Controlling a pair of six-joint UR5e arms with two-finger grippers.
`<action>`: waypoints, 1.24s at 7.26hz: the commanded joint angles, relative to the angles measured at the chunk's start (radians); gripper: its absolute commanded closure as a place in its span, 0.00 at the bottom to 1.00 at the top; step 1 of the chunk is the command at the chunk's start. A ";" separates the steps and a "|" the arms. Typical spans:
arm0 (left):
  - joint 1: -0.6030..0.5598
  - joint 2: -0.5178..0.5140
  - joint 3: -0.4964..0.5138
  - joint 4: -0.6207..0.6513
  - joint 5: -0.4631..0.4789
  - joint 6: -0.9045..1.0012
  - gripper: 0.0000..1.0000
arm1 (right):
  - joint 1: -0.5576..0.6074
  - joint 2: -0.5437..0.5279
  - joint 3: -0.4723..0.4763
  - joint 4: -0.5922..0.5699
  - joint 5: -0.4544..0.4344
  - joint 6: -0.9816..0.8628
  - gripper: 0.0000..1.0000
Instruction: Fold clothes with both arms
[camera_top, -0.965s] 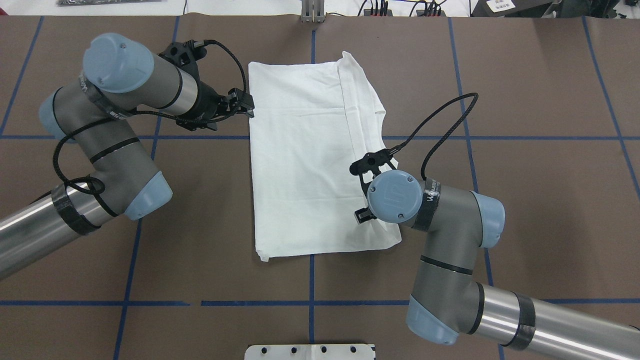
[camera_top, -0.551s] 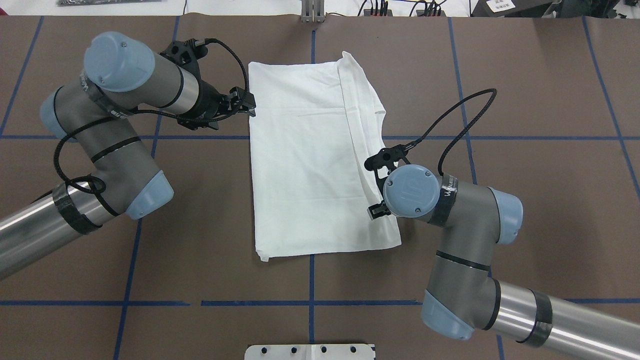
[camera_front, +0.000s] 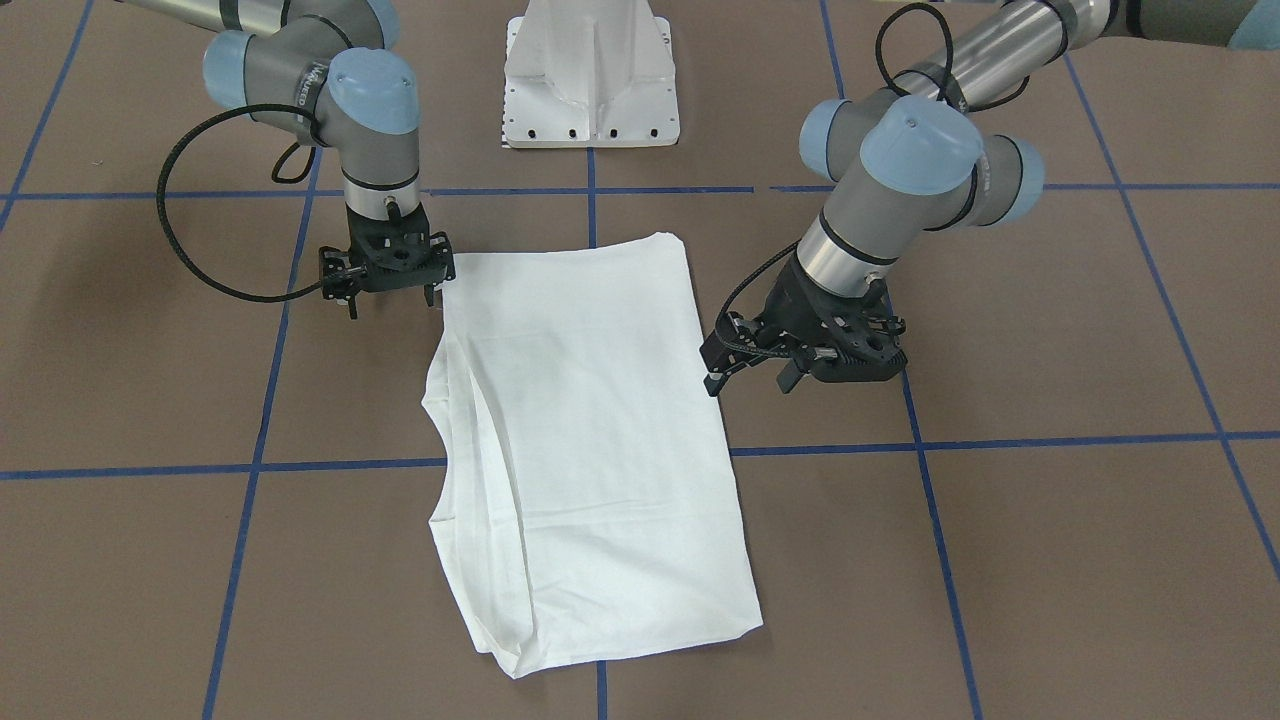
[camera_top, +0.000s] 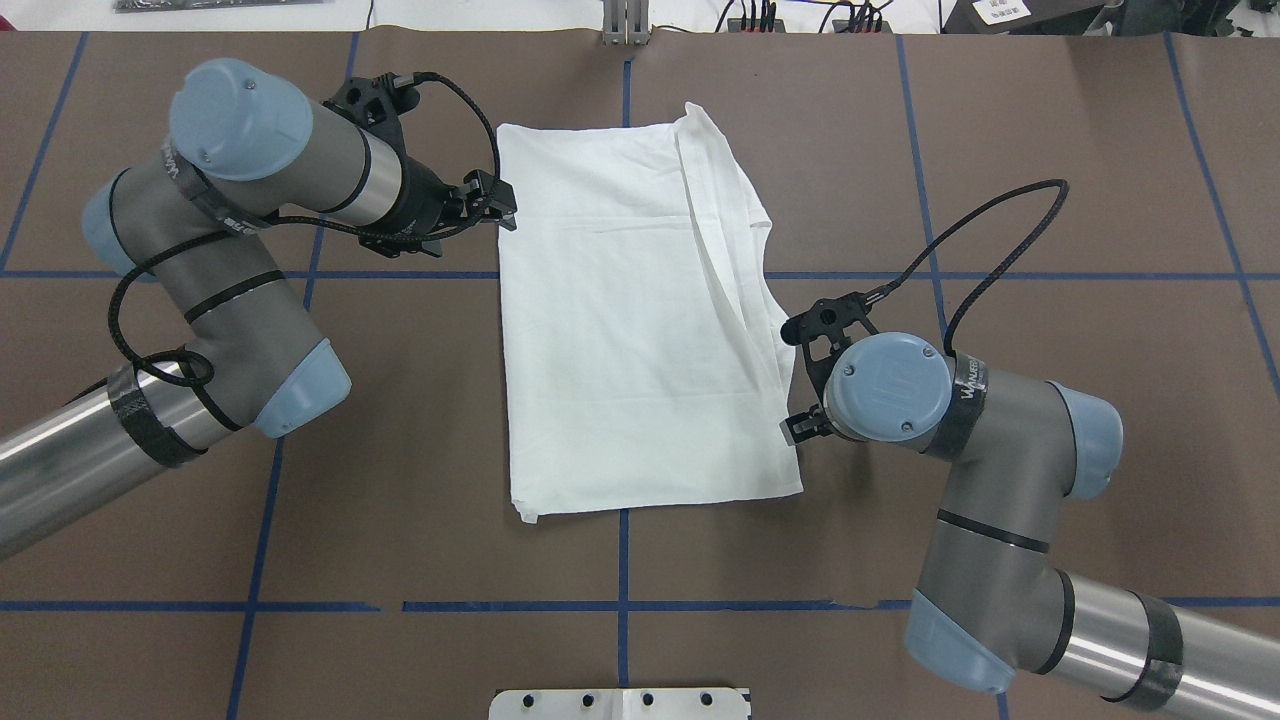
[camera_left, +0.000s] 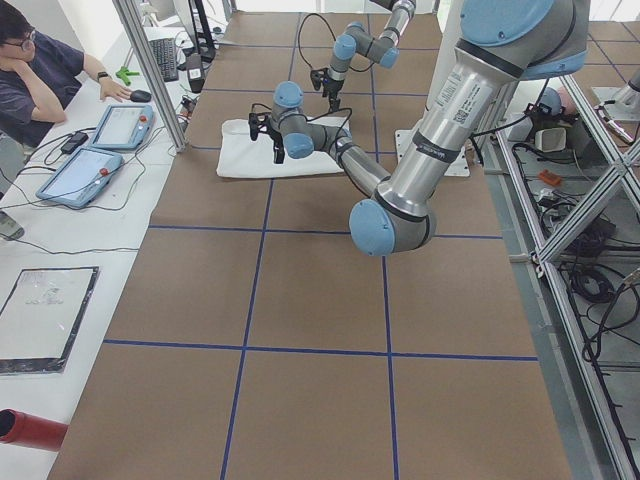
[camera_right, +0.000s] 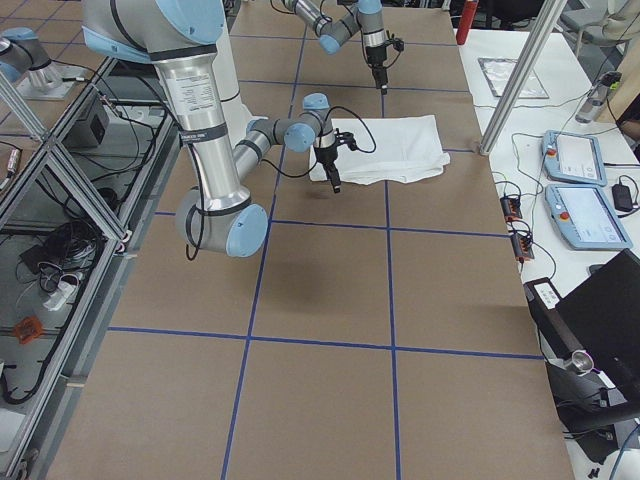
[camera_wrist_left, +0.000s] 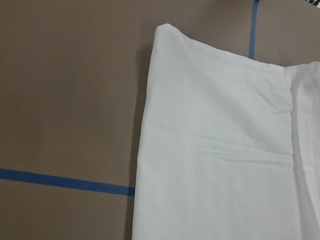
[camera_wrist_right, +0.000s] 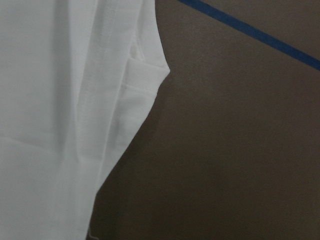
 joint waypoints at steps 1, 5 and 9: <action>0.000 0.000 -0.001 0.001 0.001 0.000 0.00 | 0.025 0.040 0.002 0.003 0.013 0.005 0.00; -0.002 0.002 0.001 0.001 0.035 0.013 0.00 | 0.068 0.209 -0.215 0.161 0.003 0.000 0.00; 0.000 0.003 0.004 0.012 0.038 0.013 0.00 | 0.117 0.231 -0.264 0.158 -0.001 -0.047 0.00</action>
